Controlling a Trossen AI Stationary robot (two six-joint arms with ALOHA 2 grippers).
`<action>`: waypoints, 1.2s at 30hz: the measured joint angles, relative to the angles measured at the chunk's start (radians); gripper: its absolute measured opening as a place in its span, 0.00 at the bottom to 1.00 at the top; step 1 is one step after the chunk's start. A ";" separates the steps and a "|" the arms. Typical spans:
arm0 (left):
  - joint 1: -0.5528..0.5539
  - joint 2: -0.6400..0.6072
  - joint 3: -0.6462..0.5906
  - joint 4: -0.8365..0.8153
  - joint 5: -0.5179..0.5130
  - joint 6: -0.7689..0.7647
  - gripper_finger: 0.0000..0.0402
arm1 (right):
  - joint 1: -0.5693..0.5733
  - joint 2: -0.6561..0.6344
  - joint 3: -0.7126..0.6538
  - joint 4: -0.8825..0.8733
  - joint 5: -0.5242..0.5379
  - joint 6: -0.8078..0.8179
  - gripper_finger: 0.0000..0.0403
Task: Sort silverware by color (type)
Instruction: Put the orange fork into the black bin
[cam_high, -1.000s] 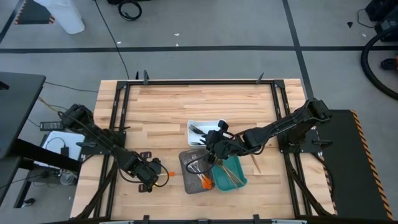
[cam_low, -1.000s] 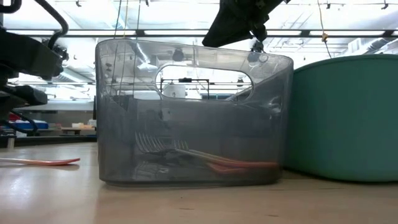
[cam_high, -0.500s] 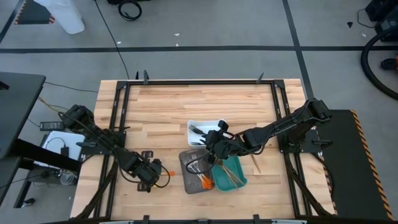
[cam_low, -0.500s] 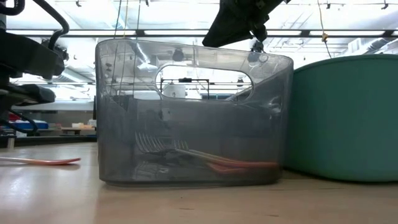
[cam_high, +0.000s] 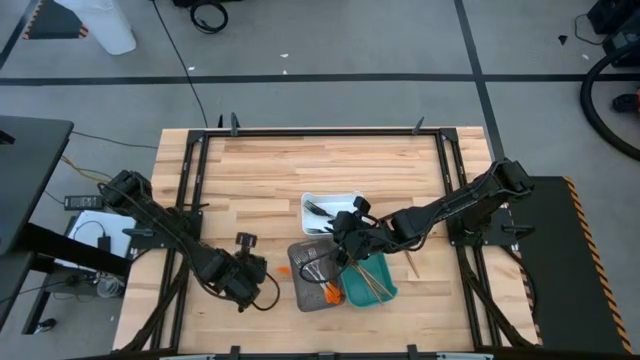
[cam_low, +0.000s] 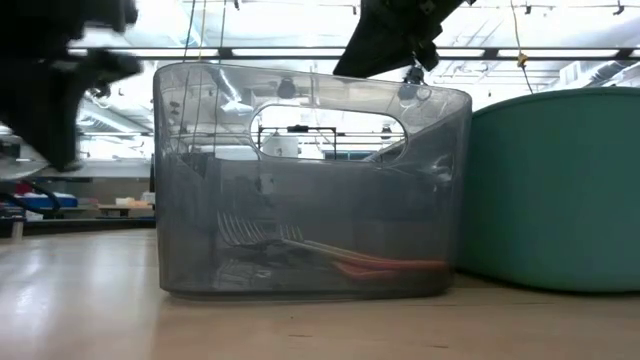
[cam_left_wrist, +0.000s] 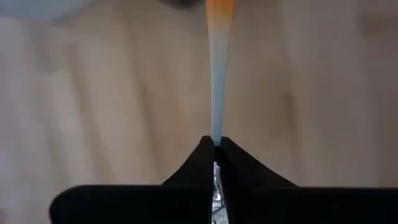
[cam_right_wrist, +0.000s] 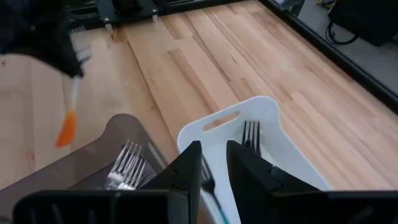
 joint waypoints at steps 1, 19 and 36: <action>-0.001 0.000 0.011 -0.021 -0.035 0.015 0.04 | 0.006 0.000 0.000 -0.004 0.000 0.008 0.21; 0.002 -0.001 0.056 0.144 -0.418 0.567 0.04 | 0.100 0.000 0.000 -0.004 0.086 0.097 0.21; 0.132 -0.001 0.056 0.499 -0.156 0.893 0.04 | 0.160 0.000 0.000 -0.085 0.152 0.200 0.21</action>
